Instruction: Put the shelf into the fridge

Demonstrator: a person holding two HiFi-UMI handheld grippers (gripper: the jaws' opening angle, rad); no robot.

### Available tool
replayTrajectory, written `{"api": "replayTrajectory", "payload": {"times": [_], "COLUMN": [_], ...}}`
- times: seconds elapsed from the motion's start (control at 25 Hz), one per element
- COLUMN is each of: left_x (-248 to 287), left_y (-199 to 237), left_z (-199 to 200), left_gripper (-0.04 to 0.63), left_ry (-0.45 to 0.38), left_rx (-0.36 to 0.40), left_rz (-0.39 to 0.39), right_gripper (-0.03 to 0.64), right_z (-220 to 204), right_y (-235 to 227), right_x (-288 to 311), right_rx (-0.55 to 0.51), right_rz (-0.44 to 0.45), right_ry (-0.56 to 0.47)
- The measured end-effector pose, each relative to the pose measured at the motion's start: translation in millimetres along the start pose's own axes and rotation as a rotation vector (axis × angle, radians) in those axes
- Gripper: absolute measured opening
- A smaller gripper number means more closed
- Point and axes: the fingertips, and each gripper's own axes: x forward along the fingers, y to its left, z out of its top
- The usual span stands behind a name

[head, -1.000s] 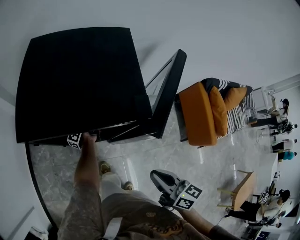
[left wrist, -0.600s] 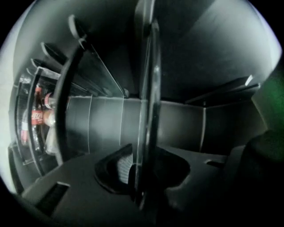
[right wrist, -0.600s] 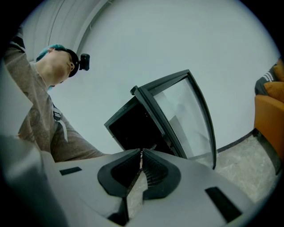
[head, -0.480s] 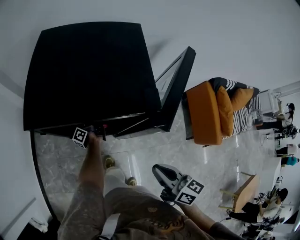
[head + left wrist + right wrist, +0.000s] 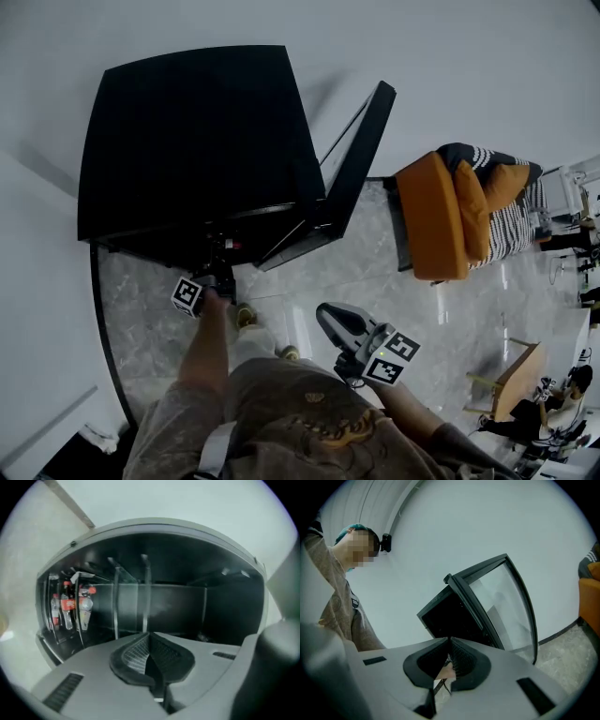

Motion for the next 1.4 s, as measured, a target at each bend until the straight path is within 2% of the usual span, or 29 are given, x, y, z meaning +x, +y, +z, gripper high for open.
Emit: {"api": "replayTrajectory", "payload": {"times": [0.16,0.32,0.52,0.64,0.76,0.92,1.0,1.08,1.2,1.28,1.4], "left_x": [-7.3,-29.8,-69.4,-93.5,-114.7,-141.8,-153.5,-163.0,-169.6,-169.3,-164.5], "left_y": [-46.7,-101.6,-175.1,-208.0,-235.0,-269.3,-285.5,-301.1,-328.8,-343.0,-336.2], "left_z": [-24.9,-55.9,-93.3,-112.1,-134.9,-169.6,-182.7,-193.3,-213.7,-225.3,-219.4], "left_gripper": [0.005,0.005,0.005,0.005,0.005,0.005,0.005,0.005,0.005,0.005,0.005], "left_ry": [0.163,0.339,0.464,0.545,0.632,0.785,0.842,0.872,0.878,0.875,0.876], "left_rx": [0.083,0.228,0.240,0.308,0.435,0.670,0.760,0.808,0.809,0.796,0.824], "left_rz": [-0.039,-0.061,-0.129,-0.153,-0.198,-0.293,-0.340,-0.387,-0.442,-0.458,-0.459], "right_gripper": [0.028,0.028,0.028,0.028,0.028,0.028,0.028,0.028,0.028,0.028,0.028], "right_z": [3.6,7.1,13.8,15.1,15.6,14.8,14.5,14.8,25.2,34.9,36.8], "right_y": [1.2,4.6,19.0,34.0,40.8,45.5,48.0,52.3,58.4,61.6,63.0], "right_x": [0.2,-1.0,-1.8,-3.8,-9.4,-17.1,-20.5,-24.6,-40.6,-52.7,-49.7], "right_rx": [-0.015,-0.027,-0.038,-0.074,-0.116,-0.151,-0.172,-0.193,-0.221,-0.228,-0.230], "right_rz": [0.021,0.056,0.120,0.159,0.191,0.243,0.266,0.303,0.374,0.414,0.432], "right_ry": [0.002,-0.001,-0.013,-0.026,-0.025,-0.016,-0.008,0.003,0.013,0.009,-0.003]}}
